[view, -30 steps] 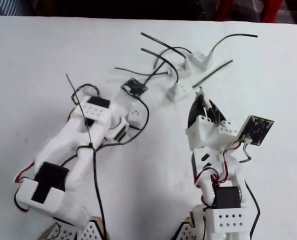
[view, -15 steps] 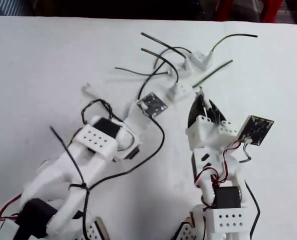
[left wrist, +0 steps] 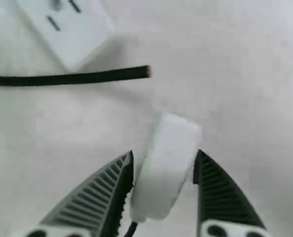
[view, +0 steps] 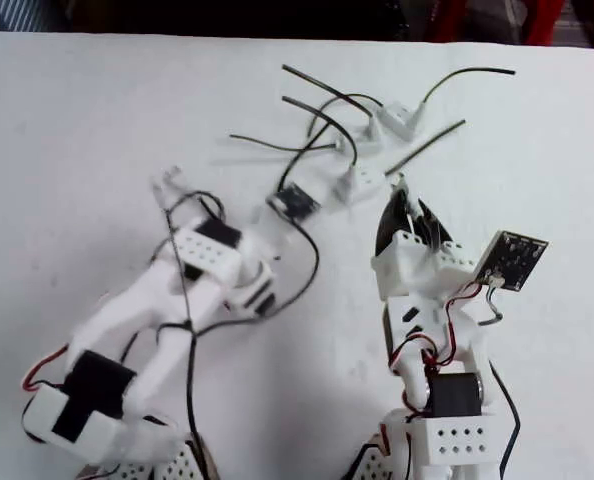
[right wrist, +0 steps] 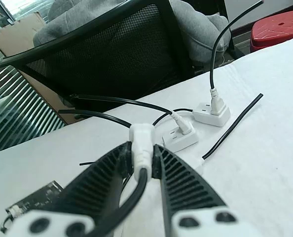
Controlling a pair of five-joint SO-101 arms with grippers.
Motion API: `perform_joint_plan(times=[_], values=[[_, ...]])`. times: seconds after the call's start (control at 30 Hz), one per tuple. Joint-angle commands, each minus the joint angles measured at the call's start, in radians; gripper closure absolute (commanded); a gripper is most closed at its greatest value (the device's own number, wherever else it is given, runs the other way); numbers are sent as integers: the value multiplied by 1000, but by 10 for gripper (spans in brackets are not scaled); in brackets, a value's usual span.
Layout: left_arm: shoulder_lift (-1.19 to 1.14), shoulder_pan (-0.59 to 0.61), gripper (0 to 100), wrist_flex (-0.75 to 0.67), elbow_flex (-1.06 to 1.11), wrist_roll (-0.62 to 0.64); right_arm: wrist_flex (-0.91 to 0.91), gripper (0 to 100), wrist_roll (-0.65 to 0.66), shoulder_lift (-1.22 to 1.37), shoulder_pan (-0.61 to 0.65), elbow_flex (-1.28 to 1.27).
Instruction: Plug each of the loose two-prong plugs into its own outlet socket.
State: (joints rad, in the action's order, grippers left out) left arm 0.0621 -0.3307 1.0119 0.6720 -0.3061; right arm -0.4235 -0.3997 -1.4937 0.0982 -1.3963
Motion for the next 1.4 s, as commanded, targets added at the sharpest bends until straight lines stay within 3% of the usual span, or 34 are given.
perform_joint_plan(times=[0.0, 0.27, 0.37, 0.47, 0.63, 0.8, 1.0, 1.37], values=[[-19, 110, 748, 5, -117, -15, 19, 981, 31, -10, 4, 11], [-51, 202, 747, 32, -255, -92, 19, 981, 31, -10, 4, 11], [-51, 193, 747, 141, -336, -97, 19, 981, 31, -10, 4, 11], [-51, 159, 747, 238, -393, -178, 19, 981, 31, -10, 4, 11], [-62, 137, 746, 276, -388, -296, 19, 981, 31, -10, 4, 11], [-62, 134, 709, 235, -302, -413, 19, 981, 31, -10, 4, 11], [-62, 139, 707, 64, -206, -410, 19, 981, 31, -10, 4, 11], [-62, 134, 710, -6, -132, -342, 19, 981, 31, -10, 4, 11]])
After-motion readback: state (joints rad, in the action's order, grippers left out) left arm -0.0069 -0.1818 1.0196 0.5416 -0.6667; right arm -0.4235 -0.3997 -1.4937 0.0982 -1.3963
